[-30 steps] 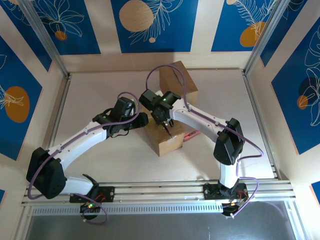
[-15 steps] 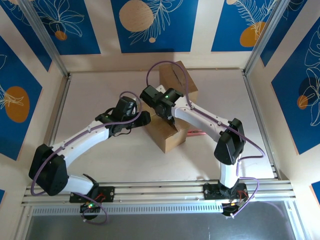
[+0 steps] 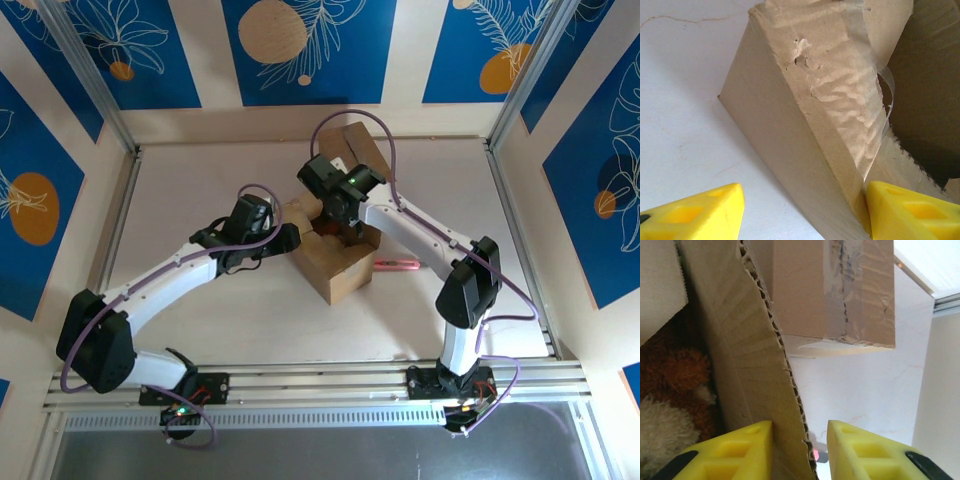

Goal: Unpack the express box

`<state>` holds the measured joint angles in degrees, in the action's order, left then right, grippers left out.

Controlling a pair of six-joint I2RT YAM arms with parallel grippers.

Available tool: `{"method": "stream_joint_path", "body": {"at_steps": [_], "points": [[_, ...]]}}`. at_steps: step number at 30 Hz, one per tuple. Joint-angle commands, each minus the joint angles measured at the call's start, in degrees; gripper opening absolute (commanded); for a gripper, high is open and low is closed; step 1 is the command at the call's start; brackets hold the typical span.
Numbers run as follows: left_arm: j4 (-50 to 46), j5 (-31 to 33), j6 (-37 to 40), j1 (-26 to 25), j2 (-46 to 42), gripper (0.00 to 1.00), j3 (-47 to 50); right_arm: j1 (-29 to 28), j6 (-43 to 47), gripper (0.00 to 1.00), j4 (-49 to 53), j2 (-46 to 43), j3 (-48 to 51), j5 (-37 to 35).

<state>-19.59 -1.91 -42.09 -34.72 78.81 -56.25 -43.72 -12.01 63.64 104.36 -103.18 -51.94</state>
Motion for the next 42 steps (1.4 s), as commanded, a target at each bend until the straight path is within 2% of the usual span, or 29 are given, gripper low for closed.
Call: {"method": "stream_joint_path", "body": {"at_steps": [1, 4, 5, 7, 10, 12, 17, 23, 26, 29, 32, 37, 42], "points": [[-15.2, 4.2, 2.0, 1.1, 2.7, 0.64, 4.2, 1.8, 0.0, 0.32, -0.2, -3.2, -0.1, 2.3], [-15.8, 4.1, 3.3, 1.1, 2.5, 0.65, 2.4, 2.4, -1.1, 0.32, 0.3, -3.3, 0.8, 6.0], [-16.3, 4.2, 3.9, 1.2, 2.4, 0.65, 1.4, 2.6, -1.4, 0.29, 0.3, -3.3, 1.3, 6.7], [-17.6, 4.5, 5.4, 1.2, 2.3, 0.68, -1.1, 3.4, -1.7, 0.20, 0.5, -3.3, 1.8, 8.2], [-20.2, 4.9, 8.0, 1.3, 1.8, 0.79, -6.1, 4.6, -2.3, 0.00, 0.4, -3.6, 2.0, 11.4], [-22.3, 5.1, 10.0, 1.4, 1.3, 0.86, -10.3, 5.1, -2.6, 0.00, 0.4, -4.3, 1.9, 13.6], [-26.0, 2.0, 13.5, 1.3, -1.3, 0.95, -18.8, 5.4, -3.9, 0.00, -1.0, -7.8, 1.7, 23.8], [-29.9, -3.2, 17.5, 0.6, -2.3, 0.96, -25.5, 6.1, -7.2, 0.00, -5.7, -12.9, 5.9, 39.2], [-33.9, -2.3, 21.1, 0.1, 0.7, 0.95, -31.4, 7.1, -8.6, 0.00, -8.7, -14.8, 9.4, 44.7], [-38.9, 0.2, 22.2, -0.3, 5.8, 0.90, -38.0, 8.1, -10.0, 0.00, -10.7, -15.8, 12.4, 47.4], [-45.3, 3.7, 20.4, -1.4, 11.7, 0.91, -43.0, 8.3, -11.4, 0.00, -12.2, -16.7, 14.6, 48.7], [-45.8, 4.4, 16.9, -4.2, 16.3, 0.96, -42.6, 8.4, -13.6, 0.00, -14.6, -18.3, 17.2, 50.2], [-52.5, 11.1, 15.2, -7.2, 21.2, 0.96, -45.6, 8.4, -14.6, 0.00, -15.9, -19.5, 18.6, 51.3]]}}
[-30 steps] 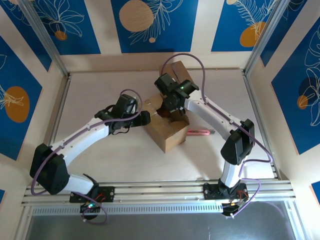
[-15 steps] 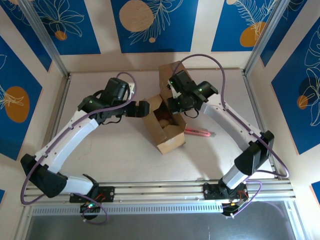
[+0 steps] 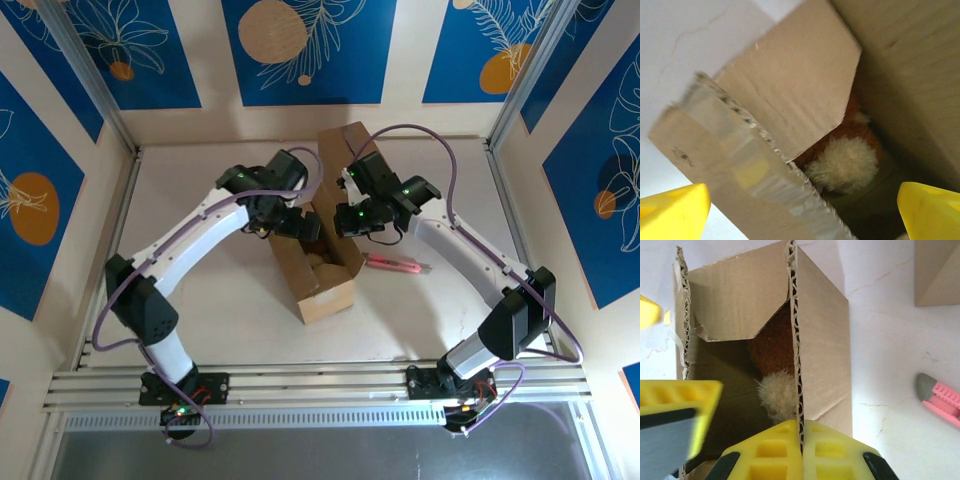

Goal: Unpack the express box

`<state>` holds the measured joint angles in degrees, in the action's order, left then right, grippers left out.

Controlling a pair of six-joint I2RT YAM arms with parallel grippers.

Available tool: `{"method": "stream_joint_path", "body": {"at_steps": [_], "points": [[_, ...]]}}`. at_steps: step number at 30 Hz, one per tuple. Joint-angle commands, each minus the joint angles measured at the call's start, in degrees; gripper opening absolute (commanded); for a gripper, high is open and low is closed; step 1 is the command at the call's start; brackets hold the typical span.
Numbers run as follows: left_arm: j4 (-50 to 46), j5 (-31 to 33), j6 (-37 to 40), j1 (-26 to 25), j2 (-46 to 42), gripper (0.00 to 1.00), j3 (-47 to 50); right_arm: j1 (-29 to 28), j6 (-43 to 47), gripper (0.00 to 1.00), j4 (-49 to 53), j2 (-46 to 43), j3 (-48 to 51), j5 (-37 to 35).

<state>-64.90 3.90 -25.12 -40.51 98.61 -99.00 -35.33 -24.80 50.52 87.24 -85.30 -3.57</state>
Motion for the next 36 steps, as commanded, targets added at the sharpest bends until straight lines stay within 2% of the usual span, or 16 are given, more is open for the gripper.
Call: {"method": "stream_joint_path", "body": {"at_steps": [1, 6, 11, 14, 22, 28, 31, 32, 34, 36], "points": [[-8.7, 6.9, -1.9, -2.0, 2.0, 0.96, -3.6, 0.1, -2.0, 0.00, -3.0, -2.7, 1.0, 2.9], [-16.7, 13.8, -3.3, -4.4, 1.8, 0.92, -6.4, 1.0, -2.7, 0.00, -4.3, -4.2, 2.7, 3.3], [-18.5, 15.4, -4.8, -4.6, -3.5, 0.79, -3.6, 2.8, -4.1, 0.00, -6.3, -5.2, 5.7, 4.6], [-18.0, 16.2, -6.2, -4.7, -7.9, 0.74, 0.6, 3.9, -5.0, 0.00, -7.8, -5.6, 7.8, 6.1], [-10.0, 16.2, -9.1, -4.2, -18.6, 0.64, 16.8, 5.1, -5.6, 0.00, -8.6, -5.5, 9.4, 7.6], [0.1, 14.8, -9.1, -4.2, -23.6, 0.46, 26.9, 5.5, -5.8, 0.00, -8.8, -5.5, 9.6, 8.9], [4.9, 13.1, -6.1, -4.2, -26.3, 0.48, 26.2, 5.5, -5.5, 0.00, -8.6, -5.6, 9.4, 9.7], [6.2, 12.6, -4.2, -4.2, -26.8, 0.53, 24.7, 5.5, -5.4, 0.00, -8.6, -5.6, 9.4, 9.8], [8.0, 12.3, 0.3, -4.2, -27.0, 0.69, 20.8, 5.5, -5.3, 0.00, -8.6, -5.9, 9.4, 10.0], [9.7, 12.3, 6.5, -4.2, -26.0, 0.76, 16.2, 5.5, -5.1, 0.00, -8.7, -6.0, 9.5, 10.3]]}}
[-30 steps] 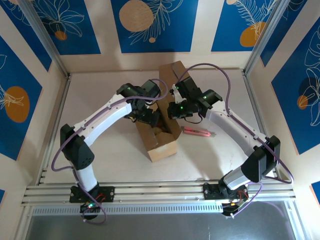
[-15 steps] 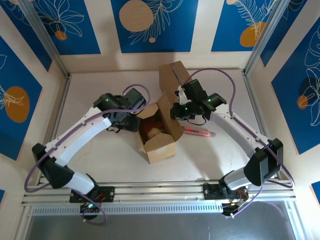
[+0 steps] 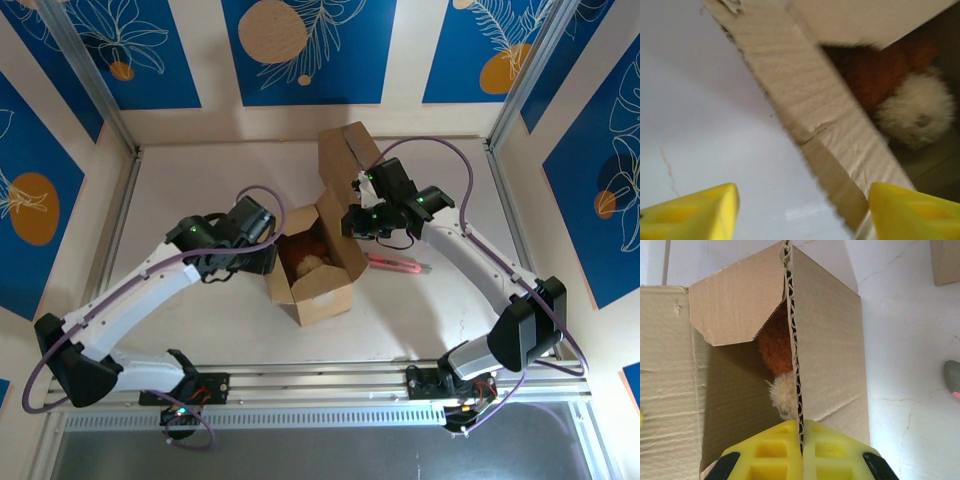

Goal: Unpack the express box

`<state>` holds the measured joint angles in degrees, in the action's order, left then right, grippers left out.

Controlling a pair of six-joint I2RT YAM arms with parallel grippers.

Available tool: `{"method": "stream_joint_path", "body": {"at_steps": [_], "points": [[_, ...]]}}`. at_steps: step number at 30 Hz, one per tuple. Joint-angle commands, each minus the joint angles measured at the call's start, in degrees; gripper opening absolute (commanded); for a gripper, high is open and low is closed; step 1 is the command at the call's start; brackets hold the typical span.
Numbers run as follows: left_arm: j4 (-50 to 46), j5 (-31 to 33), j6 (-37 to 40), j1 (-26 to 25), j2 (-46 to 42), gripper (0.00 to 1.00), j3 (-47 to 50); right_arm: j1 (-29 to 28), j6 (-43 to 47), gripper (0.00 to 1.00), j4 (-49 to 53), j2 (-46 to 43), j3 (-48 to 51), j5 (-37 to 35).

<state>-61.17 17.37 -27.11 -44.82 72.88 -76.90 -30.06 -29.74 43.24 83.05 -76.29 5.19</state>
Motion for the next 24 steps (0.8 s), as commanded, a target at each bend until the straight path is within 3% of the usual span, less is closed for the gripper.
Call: {"method": "stream_joint_path", "body": {"at_steps": [1, 7, 13, 16, 21, 24], "points": [[6.5, -1.3, 11.1, 0.1, 0.4, 0.78, -7.9, 0.3, -0.1, 0.00, -1.4, -1.8, 0.5, 1.7], [10.4, -3.5, 26.8, 0.0, 7.4, 0.79, -16.9, 0.3, 0.3, 0.00, -1.2, -1.6, 0.5, 2.4], [16.6, -3.4, 35.8, 0.0, 14.3, 0.62, -17.4, 0.3, 0.4, 0.00, -0.9, -1.8, 0.6, 2.5], [17.0, -4.9, 38.6, 0.0, 18.0, 0.60, -17.4, 0.3, 0.6, 0.00, -0.7, -2.0, 0.5, 2.3], [14.2, -6.2, 40.6, 0.0, 20.9, 0.84, -16.4, 0.6, 1.0, 0.00, -0.2, -2.4, 0.6, 2.0], [14.2, -5.3, 41.0, -0.1, 21.5, 0.88, -14.6, 1.0, 1.1, 0.00, -0.2, -2.6, 0.8, 2.3]]}}
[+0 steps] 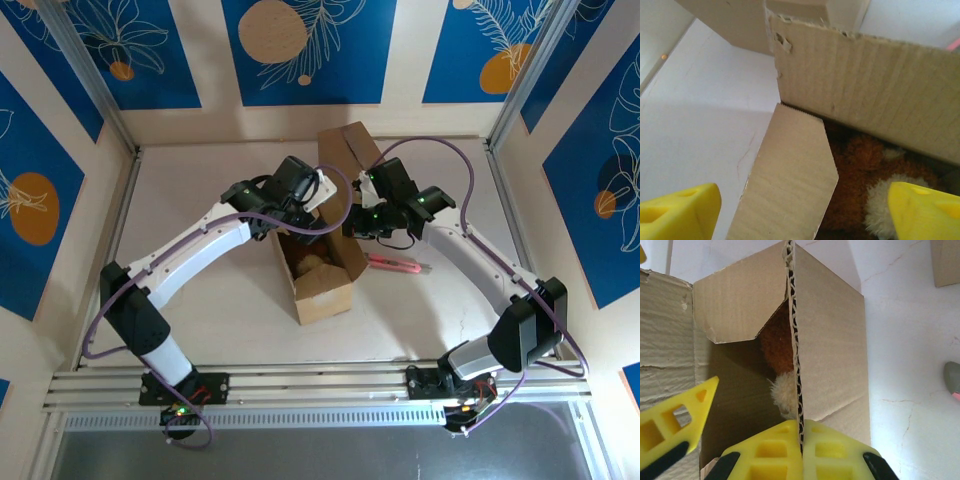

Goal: Unpack the express box

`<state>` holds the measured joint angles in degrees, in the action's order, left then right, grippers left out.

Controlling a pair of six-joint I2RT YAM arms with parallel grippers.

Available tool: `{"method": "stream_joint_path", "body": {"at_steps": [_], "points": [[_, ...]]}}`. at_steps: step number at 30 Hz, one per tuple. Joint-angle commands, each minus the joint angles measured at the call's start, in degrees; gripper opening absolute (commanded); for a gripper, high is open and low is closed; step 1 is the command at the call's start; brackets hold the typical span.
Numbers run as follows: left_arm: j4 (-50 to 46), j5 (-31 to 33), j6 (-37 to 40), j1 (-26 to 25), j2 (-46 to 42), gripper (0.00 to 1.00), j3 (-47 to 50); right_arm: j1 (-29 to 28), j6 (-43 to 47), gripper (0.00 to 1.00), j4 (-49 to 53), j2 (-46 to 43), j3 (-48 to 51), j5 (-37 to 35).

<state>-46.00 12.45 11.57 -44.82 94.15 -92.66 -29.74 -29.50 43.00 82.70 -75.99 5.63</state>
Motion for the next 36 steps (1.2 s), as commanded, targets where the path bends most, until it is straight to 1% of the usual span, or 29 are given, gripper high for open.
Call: {"method": "stream_joint_path", "body": {"at_steps": [1, 6, 9, 11, 15, 22, 26, 29, 36], "points": [[-1.0, 0.1, 2.4, -0.1, 0.5, 0.88, 1.6, 0.8, 0.8, 0.00, 0.1, -2.3, 0.6, 2.0], [-1.1, 3.4, 3.5, -0.2, 2.7, 0.91, 3.0, 1.0, 1.0, 0.00, 0.2, -2.3, 0.8, 2.2], [-0.5, 4.9, 4.1, -0.4, 4.0, 0.98, 3.8, 1.1, 1.0, 0.00, 0.1, -2.3, 0.9, 2.4], [0.5, 6.5, 4.6, -0.6, 4.9, 0.99, 4.4, 1.1, 0.9, 0.00, 0.0, -2.4, 1.1, 2.6], [2.7, 11.2, 5.5, -0.9, 6.3, 0.97, 5.5, 1.1, 0.8, 0.00, -0.3, -2.4, 1.3, 2.9], [5.0, 22.0, 7.7, -2.2, 6.4, 0.90, 7.6, 1.1, 0.9, 0.00, -0.3, -2.5, 1.4, 3.0], [6.3, 26.3, 9.3, -2.8, 5.7, 0.84, 8.7, 1.1, 0.9, 0.00, -0.5, -2.5, 1.5, 3.2], [7.0, 28.0, 10.1, -3.2, 5.3, 0.75, 8.5, 1.1, 0.8, 0.00, -0.7, -2.6, 1.7, 3.4], [5.2, 27.7, 10.9, -3.5, 4.6, 0.44, 6.0, 1.2, 0.9, 0.00, -0.6, -2.7, 1.7, 3.4]]}}
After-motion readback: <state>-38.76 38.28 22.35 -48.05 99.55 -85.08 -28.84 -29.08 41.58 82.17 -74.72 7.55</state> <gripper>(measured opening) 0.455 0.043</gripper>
